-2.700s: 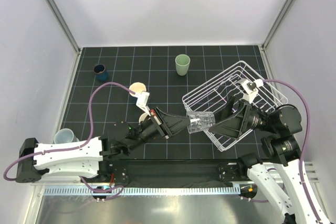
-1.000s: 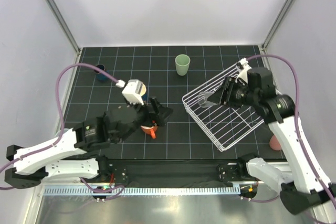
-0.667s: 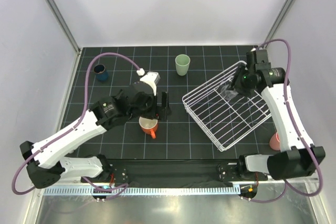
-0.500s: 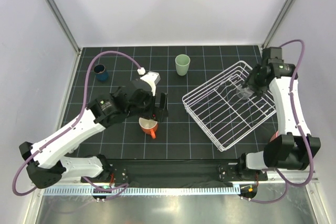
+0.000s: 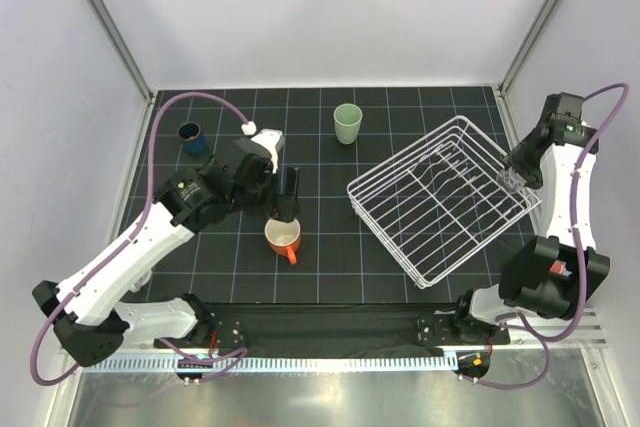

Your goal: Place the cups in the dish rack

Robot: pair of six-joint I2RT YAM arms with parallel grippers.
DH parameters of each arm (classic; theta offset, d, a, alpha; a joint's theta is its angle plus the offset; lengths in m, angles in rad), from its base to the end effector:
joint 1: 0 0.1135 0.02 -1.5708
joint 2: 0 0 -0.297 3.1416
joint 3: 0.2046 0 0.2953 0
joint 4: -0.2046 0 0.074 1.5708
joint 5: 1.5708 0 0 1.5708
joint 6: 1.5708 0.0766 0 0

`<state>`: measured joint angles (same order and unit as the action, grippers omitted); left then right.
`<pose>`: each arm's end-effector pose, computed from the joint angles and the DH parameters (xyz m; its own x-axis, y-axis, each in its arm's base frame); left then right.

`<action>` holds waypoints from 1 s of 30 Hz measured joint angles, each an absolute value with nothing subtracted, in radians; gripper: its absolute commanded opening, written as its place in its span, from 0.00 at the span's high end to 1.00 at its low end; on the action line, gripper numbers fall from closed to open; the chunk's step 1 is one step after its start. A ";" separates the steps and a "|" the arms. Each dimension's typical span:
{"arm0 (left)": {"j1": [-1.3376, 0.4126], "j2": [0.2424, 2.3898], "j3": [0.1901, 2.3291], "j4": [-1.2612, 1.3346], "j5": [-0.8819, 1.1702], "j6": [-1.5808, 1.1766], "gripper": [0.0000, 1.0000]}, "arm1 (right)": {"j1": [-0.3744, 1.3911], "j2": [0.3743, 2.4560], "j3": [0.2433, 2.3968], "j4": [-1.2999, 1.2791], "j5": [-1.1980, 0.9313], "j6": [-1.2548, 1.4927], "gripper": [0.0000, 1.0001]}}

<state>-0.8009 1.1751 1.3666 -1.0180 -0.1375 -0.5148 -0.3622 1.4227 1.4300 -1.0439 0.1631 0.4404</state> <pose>0.2021 -0.1934 0.3912 -0.7640 0.0874 -0.6393 0.3107 0.9182 -0.2458 0.3145 -0.1325 0.3406 -0.5460 0.6567 -0.5201 0.7293 0.6781 0.0906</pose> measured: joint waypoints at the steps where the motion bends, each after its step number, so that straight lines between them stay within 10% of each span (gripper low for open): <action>1: -0.796 1.169 1.364 -1.022 -0.137 -0.514 0.08 | -0.374 1.430 1.424 -1.036 0.165 0.436 0.96; 30: -0.757 1.145 1.425 -1.069 -0.183 -0.507 0.08 | -0.421 1.598 1.289 -0.867 0.186 0.395 0.96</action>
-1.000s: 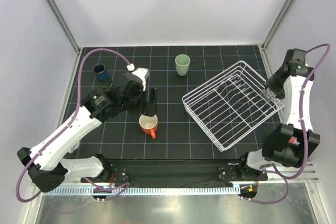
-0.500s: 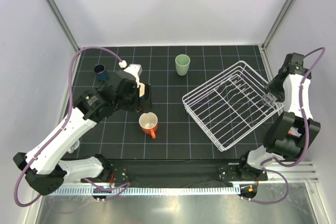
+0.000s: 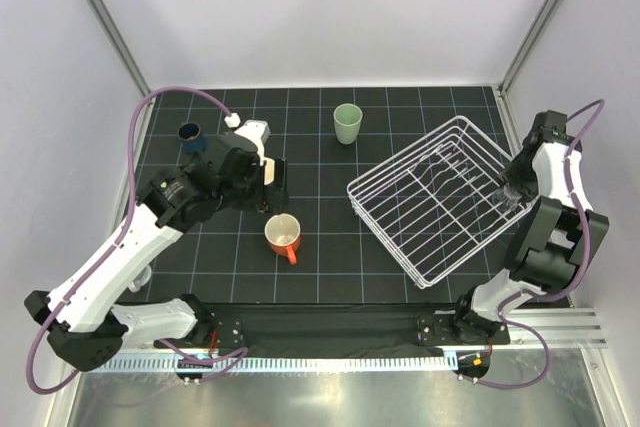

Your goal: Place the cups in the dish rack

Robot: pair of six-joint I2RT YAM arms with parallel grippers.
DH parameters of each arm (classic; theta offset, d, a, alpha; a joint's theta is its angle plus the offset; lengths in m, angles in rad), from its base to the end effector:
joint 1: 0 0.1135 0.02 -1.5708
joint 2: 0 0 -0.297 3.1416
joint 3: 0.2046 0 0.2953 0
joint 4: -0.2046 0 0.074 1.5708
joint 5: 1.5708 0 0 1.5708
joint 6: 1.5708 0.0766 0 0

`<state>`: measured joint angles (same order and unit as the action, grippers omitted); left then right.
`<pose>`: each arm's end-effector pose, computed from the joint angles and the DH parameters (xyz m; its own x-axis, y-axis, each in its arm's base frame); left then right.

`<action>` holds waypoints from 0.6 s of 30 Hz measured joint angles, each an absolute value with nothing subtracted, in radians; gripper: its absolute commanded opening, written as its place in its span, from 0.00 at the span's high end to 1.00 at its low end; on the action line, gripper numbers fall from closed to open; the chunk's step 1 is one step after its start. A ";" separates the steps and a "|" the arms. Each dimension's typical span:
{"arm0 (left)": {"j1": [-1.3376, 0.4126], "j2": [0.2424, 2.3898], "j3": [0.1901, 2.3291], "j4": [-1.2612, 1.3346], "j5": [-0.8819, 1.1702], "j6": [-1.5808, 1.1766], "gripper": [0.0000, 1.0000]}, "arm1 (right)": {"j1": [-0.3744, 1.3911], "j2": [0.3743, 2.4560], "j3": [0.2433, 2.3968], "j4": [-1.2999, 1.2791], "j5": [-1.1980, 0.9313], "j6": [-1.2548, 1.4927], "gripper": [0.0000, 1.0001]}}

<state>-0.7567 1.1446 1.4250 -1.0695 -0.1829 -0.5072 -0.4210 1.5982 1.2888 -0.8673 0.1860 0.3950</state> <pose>0.2013 -0.1709 0.4156 -0.7337 0.0359 -0.6785 0.2580 0.9385 -0.2294 0.3402 -0.1679 0.2417 -0.5983 0.6823 -0.4201 0.7548 0.6559 -0.0099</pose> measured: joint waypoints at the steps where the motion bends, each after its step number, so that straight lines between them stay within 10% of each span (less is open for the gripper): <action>1: -0.757 1.145 1.425 -1.071 -0.183 -0.508 0.08 | -0.421 1.605 1.280 -0.865 0.188 0.395 0.96; 10: -0.757 1.146 1.427 -1.076 -0.183 -0.513 0.08 | -0.421 1.662 1.258 -0.824 0.208 0.394 0.91; 14: -0.757 1.147 1.436 -1.084 -0.183 -0.513 0.08 | -0.421 1.663 1.256 -0.818 0.215 0.393 0.54; 18: -0.757 1.151 1.444 -1.090 -0.183 -0.513 0.08 | -0.421 1.663 1.256 -0.818 0.214 0.390 0.41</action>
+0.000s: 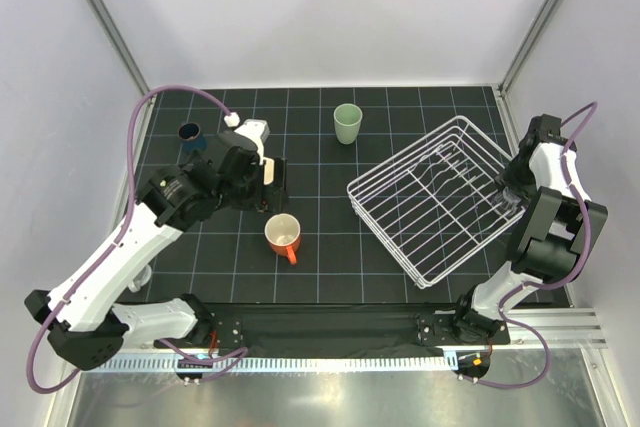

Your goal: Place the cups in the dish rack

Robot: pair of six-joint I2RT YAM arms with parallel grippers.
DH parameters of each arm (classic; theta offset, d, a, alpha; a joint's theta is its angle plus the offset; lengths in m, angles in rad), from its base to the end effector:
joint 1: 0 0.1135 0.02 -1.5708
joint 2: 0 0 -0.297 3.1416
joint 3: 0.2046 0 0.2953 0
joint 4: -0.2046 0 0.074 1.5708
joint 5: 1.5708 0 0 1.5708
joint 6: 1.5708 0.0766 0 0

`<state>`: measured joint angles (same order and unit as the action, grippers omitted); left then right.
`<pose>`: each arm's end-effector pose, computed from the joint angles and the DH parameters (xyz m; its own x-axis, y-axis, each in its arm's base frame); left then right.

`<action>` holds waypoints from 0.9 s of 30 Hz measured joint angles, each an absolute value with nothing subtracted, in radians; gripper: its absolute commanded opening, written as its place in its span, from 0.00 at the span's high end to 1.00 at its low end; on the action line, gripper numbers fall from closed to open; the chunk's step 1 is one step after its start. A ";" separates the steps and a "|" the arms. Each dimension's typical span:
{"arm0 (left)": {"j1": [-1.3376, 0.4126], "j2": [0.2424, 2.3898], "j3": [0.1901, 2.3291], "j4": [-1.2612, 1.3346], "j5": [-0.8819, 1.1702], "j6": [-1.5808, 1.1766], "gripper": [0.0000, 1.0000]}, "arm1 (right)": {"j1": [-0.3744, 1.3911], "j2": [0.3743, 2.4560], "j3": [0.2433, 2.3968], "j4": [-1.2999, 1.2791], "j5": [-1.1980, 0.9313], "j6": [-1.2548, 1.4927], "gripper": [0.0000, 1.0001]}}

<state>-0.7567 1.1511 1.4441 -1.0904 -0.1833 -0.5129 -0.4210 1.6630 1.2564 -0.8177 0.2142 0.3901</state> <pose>0.2006 -0.1703 0.4188 -0.7391 0.0343 -0.6727 0.2522 0.9401 -0.2291 0.3467 -0.1731 0.2100 -0.6170 0.6834 -0.3901 0.7567 0.6514 -0.0558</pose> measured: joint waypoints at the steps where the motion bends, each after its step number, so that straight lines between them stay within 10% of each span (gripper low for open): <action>1: -0.757 1.153 1.444 -1.092 -0.183 -0.513 0.08 | -0.421 1.663 1.256 -0.818 0.215 0.389 0.38; 27: -0.697 1.225 1.471 -1.095 -0.176 -0.541 0.04 | -0.175 1.411 1.388 -0.980 0.175 0.318 0.23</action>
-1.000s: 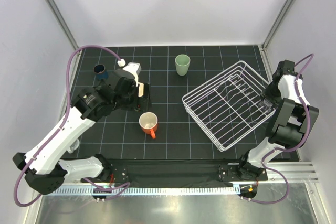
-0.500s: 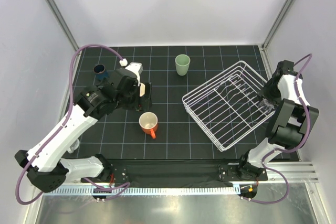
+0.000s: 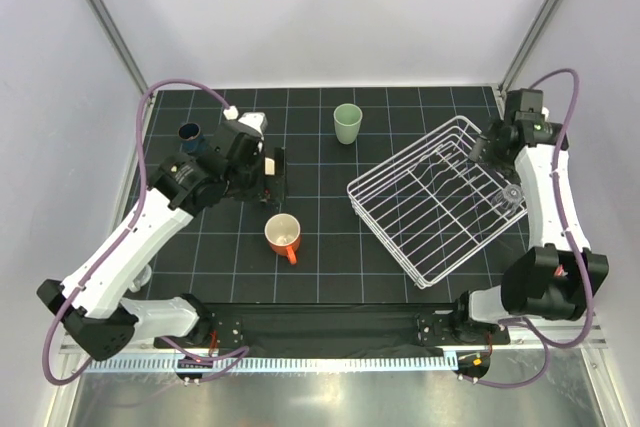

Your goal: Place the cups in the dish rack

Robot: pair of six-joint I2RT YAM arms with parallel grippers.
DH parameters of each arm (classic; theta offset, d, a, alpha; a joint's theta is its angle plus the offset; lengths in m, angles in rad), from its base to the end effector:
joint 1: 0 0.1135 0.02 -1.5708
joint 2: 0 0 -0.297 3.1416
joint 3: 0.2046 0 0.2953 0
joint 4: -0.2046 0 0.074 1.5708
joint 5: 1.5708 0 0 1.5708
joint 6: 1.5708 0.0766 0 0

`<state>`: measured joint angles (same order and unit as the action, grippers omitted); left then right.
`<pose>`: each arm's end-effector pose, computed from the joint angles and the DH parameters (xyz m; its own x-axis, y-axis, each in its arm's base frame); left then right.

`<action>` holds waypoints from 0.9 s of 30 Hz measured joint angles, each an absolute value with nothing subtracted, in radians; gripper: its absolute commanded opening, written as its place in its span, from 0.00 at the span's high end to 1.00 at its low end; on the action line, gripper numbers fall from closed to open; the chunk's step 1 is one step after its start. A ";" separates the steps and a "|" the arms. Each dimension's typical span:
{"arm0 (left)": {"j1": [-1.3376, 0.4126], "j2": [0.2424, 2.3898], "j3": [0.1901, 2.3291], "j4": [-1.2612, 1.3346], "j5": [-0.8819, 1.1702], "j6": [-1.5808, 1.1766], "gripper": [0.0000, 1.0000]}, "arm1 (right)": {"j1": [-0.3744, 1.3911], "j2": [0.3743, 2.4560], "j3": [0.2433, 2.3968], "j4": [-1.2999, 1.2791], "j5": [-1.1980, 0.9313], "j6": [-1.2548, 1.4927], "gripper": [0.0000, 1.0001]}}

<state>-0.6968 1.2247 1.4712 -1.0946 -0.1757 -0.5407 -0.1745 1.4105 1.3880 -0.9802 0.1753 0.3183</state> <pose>0.2263 -0.1719 0.4096 -0.7728 -0.0142 -0.6345 0.1697 0.9588 -0.2281 0.3359 -0.0728 0.3342 -0.7060 0.4374 -0.5570 0.5099 0.8597 0.0288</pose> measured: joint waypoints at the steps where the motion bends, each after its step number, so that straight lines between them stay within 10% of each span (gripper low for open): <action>1: -0.682 1.230 1.472 -1.092 -0.176 -0.549 0.04 | -0.150 1.401 1.391 -0.983 0.170 0.316 0.01; 13: -0.447 1.445 1.553 -1.020 -0.173 -0.662 0.00 | 0.316 1.239 1.381 -1.056 0.027 0.332 0.00; 27: -0.229 1.938 1.959 -0.917 -0.309 -0.528 0.08 | 0.433 1.172 1.319 -1.097 -0.157 0.271 0.00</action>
